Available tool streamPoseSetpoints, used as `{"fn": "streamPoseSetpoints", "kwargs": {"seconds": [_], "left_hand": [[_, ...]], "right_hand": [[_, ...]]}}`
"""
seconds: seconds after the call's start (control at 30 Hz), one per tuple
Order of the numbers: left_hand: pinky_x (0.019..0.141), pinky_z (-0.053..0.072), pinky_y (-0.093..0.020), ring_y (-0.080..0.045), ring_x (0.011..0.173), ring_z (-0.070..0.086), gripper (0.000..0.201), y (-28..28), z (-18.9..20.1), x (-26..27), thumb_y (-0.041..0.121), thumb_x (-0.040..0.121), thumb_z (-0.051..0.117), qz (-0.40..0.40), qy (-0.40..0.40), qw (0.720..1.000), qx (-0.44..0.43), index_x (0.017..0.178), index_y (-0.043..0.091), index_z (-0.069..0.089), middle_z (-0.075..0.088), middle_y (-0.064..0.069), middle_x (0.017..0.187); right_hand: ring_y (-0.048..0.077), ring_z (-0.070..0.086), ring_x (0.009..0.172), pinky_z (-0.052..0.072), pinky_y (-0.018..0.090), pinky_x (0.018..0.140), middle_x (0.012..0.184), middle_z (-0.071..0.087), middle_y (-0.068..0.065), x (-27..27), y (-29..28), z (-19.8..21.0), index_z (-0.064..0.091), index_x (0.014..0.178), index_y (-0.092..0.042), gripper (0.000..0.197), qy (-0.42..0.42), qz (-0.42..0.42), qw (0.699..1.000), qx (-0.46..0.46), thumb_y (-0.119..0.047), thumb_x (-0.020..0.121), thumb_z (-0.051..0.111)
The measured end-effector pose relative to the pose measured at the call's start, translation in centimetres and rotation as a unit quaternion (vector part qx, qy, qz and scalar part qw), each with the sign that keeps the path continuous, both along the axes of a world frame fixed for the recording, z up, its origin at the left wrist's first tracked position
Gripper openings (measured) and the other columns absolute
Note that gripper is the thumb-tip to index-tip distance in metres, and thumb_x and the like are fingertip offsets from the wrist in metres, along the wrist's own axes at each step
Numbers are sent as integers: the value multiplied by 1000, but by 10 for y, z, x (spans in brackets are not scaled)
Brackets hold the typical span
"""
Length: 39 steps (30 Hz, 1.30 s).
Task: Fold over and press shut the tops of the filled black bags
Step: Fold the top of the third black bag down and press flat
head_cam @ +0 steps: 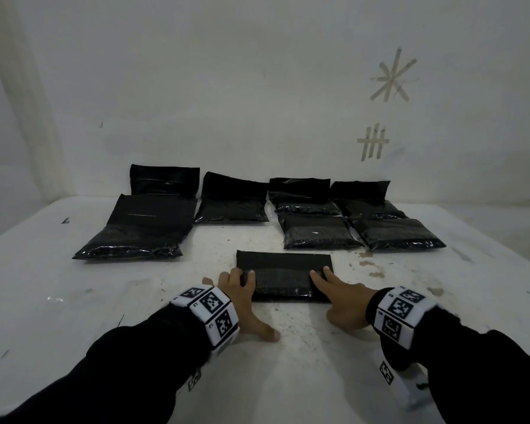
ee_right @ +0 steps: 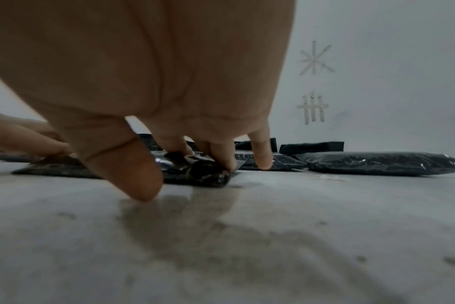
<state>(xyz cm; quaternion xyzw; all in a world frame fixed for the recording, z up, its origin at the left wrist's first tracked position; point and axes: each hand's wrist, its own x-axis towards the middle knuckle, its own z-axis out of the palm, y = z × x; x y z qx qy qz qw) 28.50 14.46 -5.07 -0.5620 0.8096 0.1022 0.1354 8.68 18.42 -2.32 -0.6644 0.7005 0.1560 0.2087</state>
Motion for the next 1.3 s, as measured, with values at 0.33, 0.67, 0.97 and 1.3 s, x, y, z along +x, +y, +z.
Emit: {"fn": "streamPoseSetpoints", "kwargs": {"seconds": [0.33, 0.67, 0.97, 1.3], "left_hand": [[113, -4, -61, -22, 146, -10, 123, 5, 8, -2, 73, 73, 55, 21, 15, 999, 33, 148, 12, -20, -15, -3, 158], [112, -7, -62, -20, 147, -4, 119, 3, 10, -2, 75, 74, 50, 24, -15, 998, 55, 149, 10, -16, -9, -4, 159], [108, -14, -64, -20, 146, -10, 116, 0, 4, 1, 84, 73, 37, 17, -54, 998, 41, 149, 14, -16, -13, 0, 159], [108, -15, -64, -19, 146, -11, 114, 0, 1, -1, 87, 72, 28, 19, -71, 997, 37, 149, 15, -17, -15, 2, 158]], "right_hand": [[22, 12, 146, 22, 31, 115, 157, -21, 4, -8, -2, 0, -12, 151, -16, 78, -73, -42, 996, -16, -27, 96, 43], [19, -8, 147, -3, 49, 118, 159, -13, 4, -10, 4, -3, -19, 149, -18, 82, 7, -24, 1000, 1, -46, 96, 38], [20, -14, 146, -8, 52, 115, 159, -14, 1, -13, 1, -13, -17, 149, -20, 83, 31, -23, 999, -7, -62, 93, 28], [19, -17, 145, -12, 55, 114, 158, -17, -5, -14, 0, -21, -17, 149, -21, 90, 56, -9, 998, -4, -71, 88, 25]]}}
